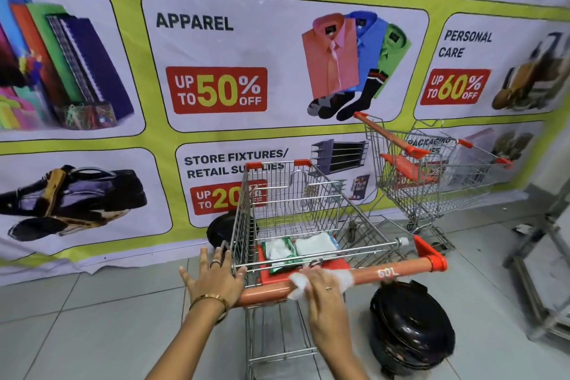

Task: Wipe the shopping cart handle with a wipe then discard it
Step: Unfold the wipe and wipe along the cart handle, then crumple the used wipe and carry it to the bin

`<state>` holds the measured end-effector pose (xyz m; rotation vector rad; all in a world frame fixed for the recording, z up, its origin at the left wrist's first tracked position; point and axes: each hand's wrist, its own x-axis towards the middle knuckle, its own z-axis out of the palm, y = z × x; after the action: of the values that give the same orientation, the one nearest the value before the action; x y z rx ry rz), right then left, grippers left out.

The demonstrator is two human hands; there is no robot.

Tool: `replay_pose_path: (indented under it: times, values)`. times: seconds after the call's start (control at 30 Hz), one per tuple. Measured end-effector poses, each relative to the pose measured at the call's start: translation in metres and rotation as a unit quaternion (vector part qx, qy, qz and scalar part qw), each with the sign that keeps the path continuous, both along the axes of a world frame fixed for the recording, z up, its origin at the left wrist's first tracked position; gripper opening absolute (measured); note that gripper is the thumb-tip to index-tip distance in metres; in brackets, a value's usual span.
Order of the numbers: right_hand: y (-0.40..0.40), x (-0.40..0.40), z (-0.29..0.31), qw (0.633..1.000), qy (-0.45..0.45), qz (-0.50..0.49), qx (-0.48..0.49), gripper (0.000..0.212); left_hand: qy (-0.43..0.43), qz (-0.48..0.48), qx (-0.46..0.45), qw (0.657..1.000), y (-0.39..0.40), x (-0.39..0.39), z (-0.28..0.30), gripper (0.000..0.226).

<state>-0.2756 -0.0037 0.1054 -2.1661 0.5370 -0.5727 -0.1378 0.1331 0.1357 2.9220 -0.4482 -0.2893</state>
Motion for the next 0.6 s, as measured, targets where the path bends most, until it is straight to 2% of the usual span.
replay_pose_path:
  times: [0.03, 0.17, 0.27, 0.33, 0.4, 0.47, 0.5, 0.6]
  values:
    - [0.01, 0.001, 0.005, 0.998, -0.027, 0.019, 0.054, 0.082, 0.006, -0.003, 0.006, 1.0, 0.0, -0.001, 0.001, 0.061]
    - [0.01, -0.004, 0.035, 0.962, -0.116, -0.009, 0.245, 0.049, 0.02, -0.02, 0.001, 1.0, -0.002, 0.0, 0.007, 0.06]
    - [-0.018, -0.018, 0.064, 0.93, -0.186, -0.045, 0.315, 0.023, 0.032, -0.07, -0.12, 0.99, -0.019, -0.004, 0.023, 0.055]
    - [-0.038, -0.029, 0.084, 0.928, -0.204, -0.048, 0.307, 0.015, 0.098, -0.121, -0.253, 0.955, -0.036, -0.013, 0.042, 0.048]
    - [-0.062, -0.042, 0.104, 0.934, -0.212, -0.063, 0.282, 0.012, 0.183, -0.173, -0.354, 0.901, -0.058, -0.025, 0.062, 0.05]
    - [-0.087, -0.057, 0.126, 0.942, -0.219, -0.079, 0.243, 0.014, 0.217, -0.214, -0.397, 0.866, -0.083, -0.035, 0.075, 0.075]
    - [-0.097, -0.063, 0.137, 0.947, -0.215, -0.079, 0.225, 0.018, 0.228, -0.229, -0.409, 0.854, -0.092, -0.037, 0.078, 0.073]
    - [-0.138, -0.09, 0.175, 0.964, -0.213, -0.064, 0.148, 0.024, 0.274, -0.264, -0.42, 0.824, -0.141, -0.049, 0.089, 0.024]
